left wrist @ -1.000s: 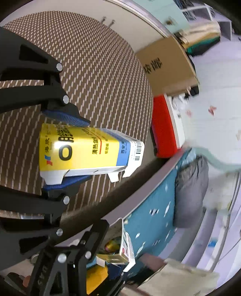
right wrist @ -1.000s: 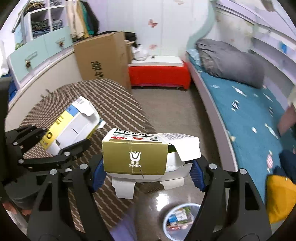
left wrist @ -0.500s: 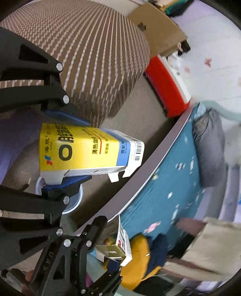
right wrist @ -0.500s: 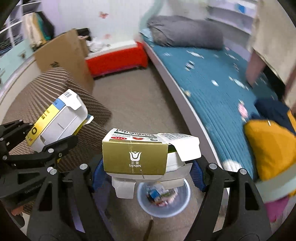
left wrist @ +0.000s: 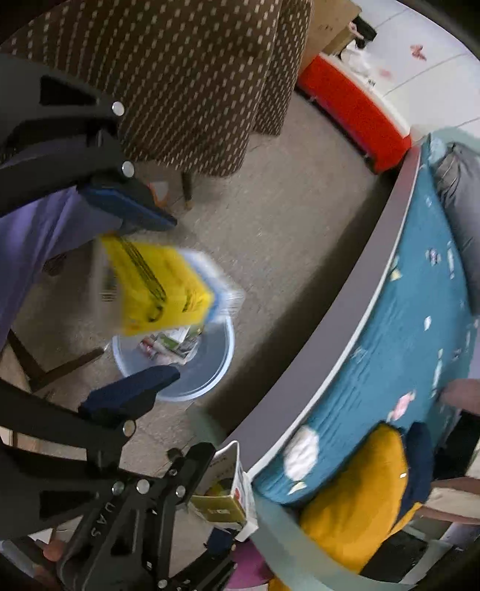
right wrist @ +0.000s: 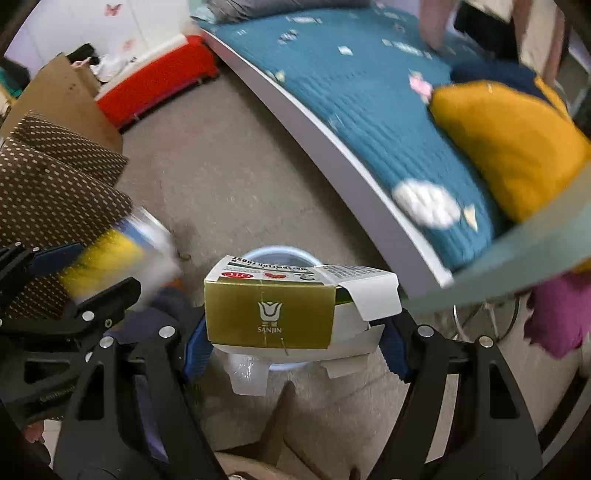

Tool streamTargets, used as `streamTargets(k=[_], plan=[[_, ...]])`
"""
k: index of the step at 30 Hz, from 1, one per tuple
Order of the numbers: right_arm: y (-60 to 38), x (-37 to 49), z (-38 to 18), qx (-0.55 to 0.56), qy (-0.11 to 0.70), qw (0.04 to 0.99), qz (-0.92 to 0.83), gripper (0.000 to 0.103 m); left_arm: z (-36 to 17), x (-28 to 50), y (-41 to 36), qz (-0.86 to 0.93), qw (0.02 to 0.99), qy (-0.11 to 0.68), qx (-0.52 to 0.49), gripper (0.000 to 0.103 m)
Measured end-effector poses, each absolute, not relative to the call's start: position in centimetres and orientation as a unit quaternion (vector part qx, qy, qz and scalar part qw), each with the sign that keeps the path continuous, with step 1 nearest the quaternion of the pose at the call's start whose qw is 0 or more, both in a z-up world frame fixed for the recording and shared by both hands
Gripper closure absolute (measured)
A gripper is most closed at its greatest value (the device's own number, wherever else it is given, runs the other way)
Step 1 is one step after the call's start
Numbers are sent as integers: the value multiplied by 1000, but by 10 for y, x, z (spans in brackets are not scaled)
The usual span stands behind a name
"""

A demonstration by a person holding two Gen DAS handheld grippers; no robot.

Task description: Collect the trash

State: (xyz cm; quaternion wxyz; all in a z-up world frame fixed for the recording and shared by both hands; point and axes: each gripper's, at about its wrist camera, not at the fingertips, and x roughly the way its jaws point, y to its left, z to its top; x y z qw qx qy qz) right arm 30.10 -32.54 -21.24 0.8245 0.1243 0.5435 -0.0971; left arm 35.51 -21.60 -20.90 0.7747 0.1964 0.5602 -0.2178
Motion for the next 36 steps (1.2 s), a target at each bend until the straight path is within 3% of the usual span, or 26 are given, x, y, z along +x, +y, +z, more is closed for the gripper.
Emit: streamTargets(k=[8, 10, 18, 36], plan=[[-327, 297, -235, 140, 557, 814, -85, 26, -229, 348, -214, -204, 768, 572, 204, 28], [-324, 301, -237, 138, 557, 815, -88, 20, -227, 350, -205, -196, 769, 575, 199, 28], [-317, 296, -232, 141, 545, 822, -85, 19, -205, 347, -174, -174, 792, 558, 176, 28], [-244, 177, -94, 62, 315, 944, -71, 17, -89, 235, -109, -145, 891, 421, 89, 28]])
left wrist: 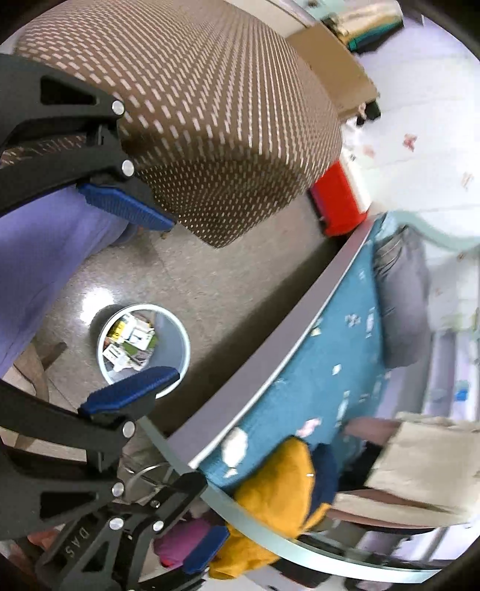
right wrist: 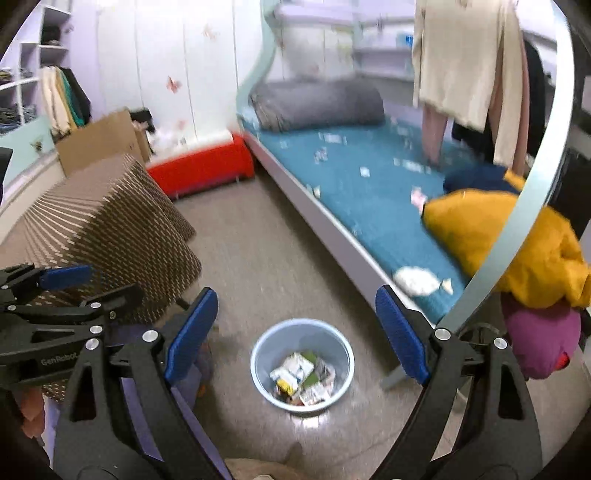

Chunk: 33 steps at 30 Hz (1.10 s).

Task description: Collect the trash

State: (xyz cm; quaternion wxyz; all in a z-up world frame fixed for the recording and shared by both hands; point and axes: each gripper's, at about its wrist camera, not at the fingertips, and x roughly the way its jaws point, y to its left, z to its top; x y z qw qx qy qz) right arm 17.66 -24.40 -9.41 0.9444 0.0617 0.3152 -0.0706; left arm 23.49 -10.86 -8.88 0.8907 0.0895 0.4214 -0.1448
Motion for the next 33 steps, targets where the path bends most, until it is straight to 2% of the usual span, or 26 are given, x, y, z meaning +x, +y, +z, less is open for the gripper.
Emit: streamTargets(k=[9, 15, 23, 33], plan=[[-212, 123, -53, 55, 227, 972, -11, 16, -32, 152, -75, -77, 943, 318, 59, 25], [-199, 97, -37, 49, 192, 980, 20, 15, -14, 109, -61, -35, 961, 270, 43, 24], [-188, 81, -25, 37, 164, 985, 39, 15, -2, 84, -46, 3, 971, 236, 27, 24], [-180, 77, -29, 24, 165, 985, 48, 15, -9, 79, -35, 25, 969, 243, 16, 24]])
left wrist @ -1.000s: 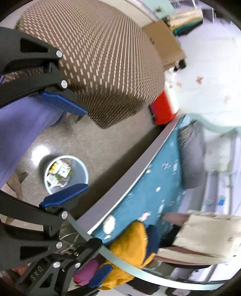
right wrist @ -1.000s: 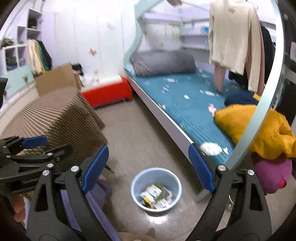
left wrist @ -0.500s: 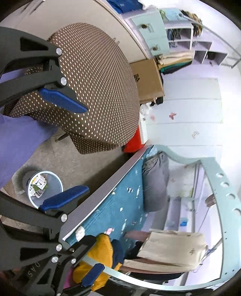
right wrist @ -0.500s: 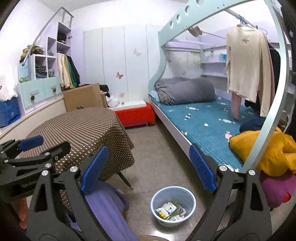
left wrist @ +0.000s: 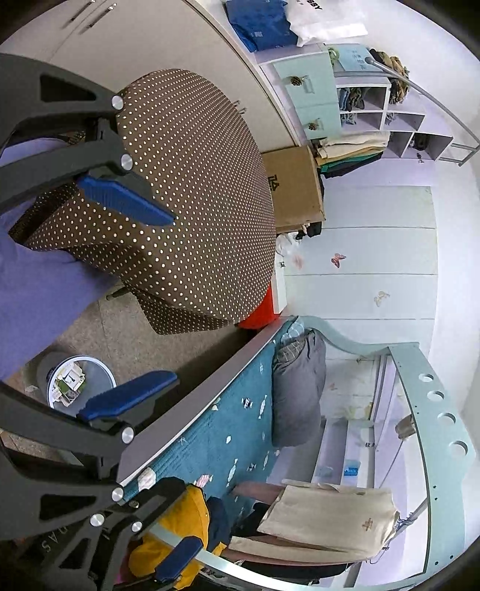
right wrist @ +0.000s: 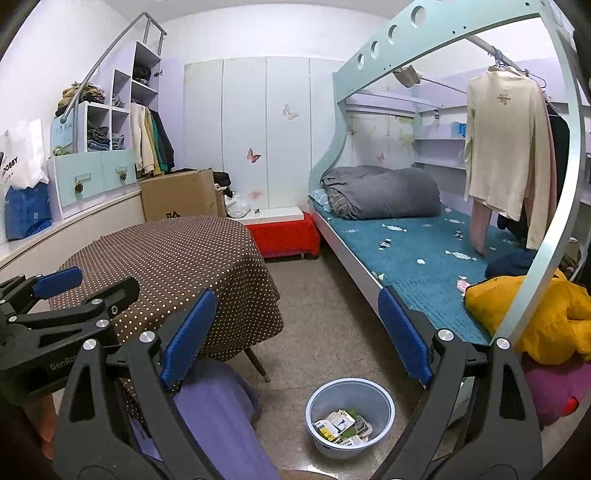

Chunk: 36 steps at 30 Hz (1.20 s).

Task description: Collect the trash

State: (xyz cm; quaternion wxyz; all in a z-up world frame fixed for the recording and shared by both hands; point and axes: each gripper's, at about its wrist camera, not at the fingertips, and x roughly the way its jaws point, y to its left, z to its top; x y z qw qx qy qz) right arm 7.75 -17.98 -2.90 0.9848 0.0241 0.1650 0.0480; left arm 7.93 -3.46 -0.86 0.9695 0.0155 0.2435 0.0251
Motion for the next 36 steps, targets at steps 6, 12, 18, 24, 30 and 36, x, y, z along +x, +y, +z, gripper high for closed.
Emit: streamTargets(k=[6, 12, 18, 24, 30, 36], plan=[[-180, 77, -30, 25, 168, 984, 48, 15, -12, 78, -34, 29, 969, 246, 13, 24], [-181, 75, -31, 25, 170, 984, 47, 14, -12, 78, -34, 33, 968, 249, 11, 22], [-179, 74, -30, 21, 171, 984, 44, 14, -14, 77, -32, 36, 967, 253, 7, 21], [-178, 72, -29, 18, 169, 984, 43, 14, -13, 73, -32, 50, 968, 247, 5, 20], [-178, 69, -28, 18, 164, 985, 44, 14, -11, 70, -30, 53, 969, 243, 1, 20], [-178, 68, -28, 18, 162, 986, 45, 14, -9, 68, -31, 54, 969, 243, -1, 20]])
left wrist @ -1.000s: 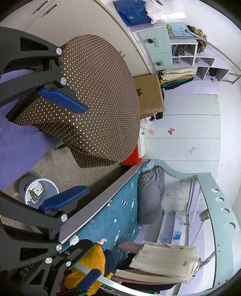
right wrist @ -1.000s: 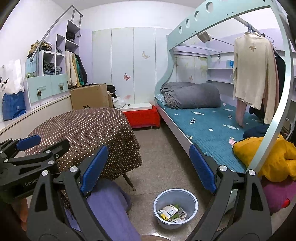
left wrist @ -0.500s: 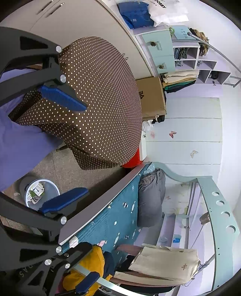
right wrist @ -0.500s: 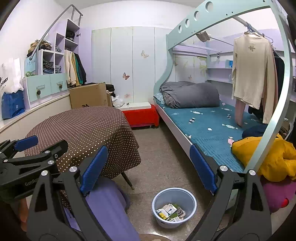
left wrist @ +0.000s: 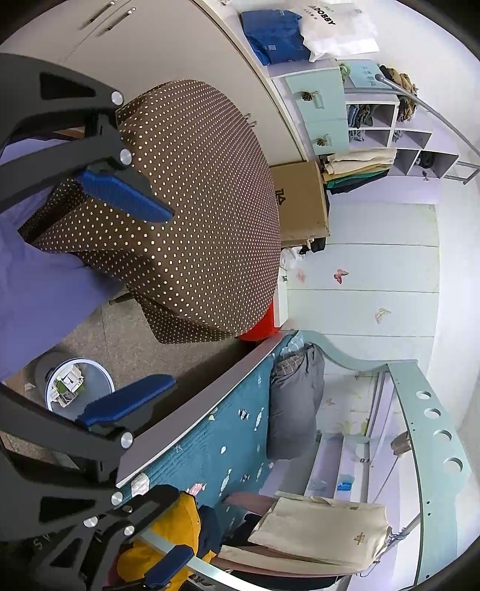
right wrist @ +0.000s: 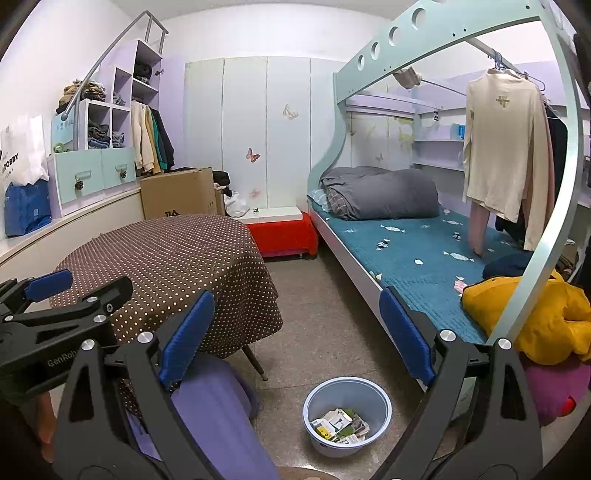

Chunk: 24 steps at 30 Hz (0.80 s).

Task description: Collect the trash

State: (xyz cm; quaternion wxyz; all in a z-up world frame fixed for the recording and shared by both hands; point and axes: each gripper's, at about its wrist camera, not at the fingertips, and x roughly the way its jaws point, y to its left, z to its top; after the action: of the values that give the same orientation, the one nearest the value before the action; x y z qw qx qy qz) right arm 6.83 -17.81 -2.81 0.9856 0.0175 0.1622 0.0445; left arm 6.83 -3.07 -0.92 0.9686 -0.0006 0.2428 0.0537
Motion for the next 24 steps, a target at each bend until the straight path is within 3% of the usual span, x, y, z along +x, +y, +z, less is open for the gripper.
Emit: streamTargets(k=[24], plan=[[-177, 67, -28, 19, 165, 985, 46, 13, -9, 66, -27, 62, 968, 243, 3, 20]])
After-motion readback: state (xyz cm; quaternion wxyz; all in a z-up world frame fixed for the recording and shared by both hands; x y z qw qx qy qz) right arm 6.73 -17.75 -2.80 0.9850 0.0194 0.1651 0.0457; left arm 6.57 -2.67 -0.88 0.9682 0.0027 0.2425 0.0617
